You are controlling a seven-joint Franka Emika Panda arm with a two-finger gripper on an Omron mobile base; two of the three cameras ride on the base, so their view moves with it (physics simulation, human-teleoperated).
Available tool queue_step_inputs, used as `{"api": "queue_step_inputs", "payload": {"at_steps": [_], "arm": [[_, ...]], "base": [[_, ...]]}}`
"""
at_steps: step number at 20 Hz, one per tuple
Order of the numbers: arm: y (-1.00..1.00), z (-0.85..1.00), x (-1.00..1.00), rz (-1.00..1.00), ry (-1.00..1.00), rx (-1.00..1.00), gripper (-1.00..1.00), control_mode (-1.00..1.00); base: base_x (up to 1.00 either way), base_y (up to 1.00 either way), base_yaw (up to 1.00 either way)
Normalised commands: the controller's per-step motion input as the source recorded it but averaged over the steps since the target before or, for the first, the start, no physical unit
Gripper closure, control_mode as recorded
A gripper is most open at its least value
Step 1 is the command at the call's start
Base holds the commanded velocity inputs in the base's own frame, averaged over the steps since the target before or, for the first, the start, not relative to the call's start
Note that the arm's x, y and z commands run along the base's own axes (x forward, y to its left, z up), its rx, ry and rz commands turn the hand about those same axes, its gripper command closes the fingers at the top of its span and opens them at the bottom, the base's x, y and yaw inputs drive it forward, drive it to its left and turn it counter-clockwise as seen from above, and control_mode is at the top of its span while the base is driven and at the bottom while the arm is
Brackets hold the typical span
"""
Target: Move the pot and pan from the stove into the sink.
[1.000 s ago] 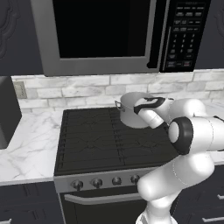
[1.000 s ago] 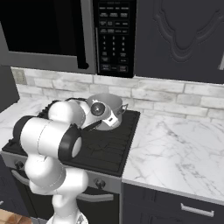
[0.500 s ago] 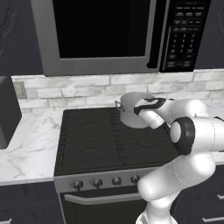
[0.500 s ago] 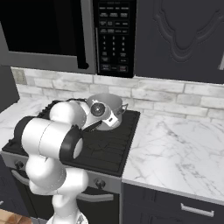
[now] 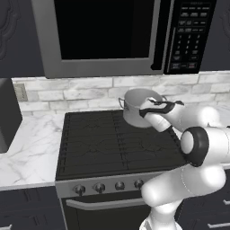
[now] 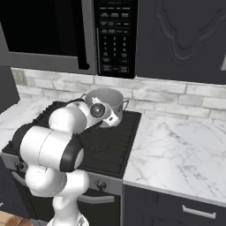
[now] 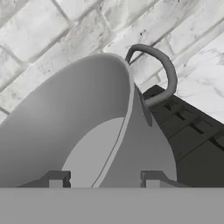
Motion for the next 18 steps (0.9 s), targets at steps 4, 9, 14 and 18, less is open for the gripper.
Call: {"api": "queue_step_inputs", "payload": {"at_steps": [4,9,14,18], "arm": [[0.00,0.37,-0.07,0.00,-0.02,0.01,1.00,-1.00],[-0.01,0.49,-0.37,0.01,0.03,0.00,1.00,-1.00],[-0.01,0.62,-0.64,0.07,0.01,0.00,1.00,-1.00],[0.00,0.82,-0.62,0.10,0.00,0.00,1.00,-1.00]], "base": [[0.00,0.00,0.00],[0.00,0.00,0.00],[0.00,0.00,0.00],[0.00,0.00,0.00]]}}
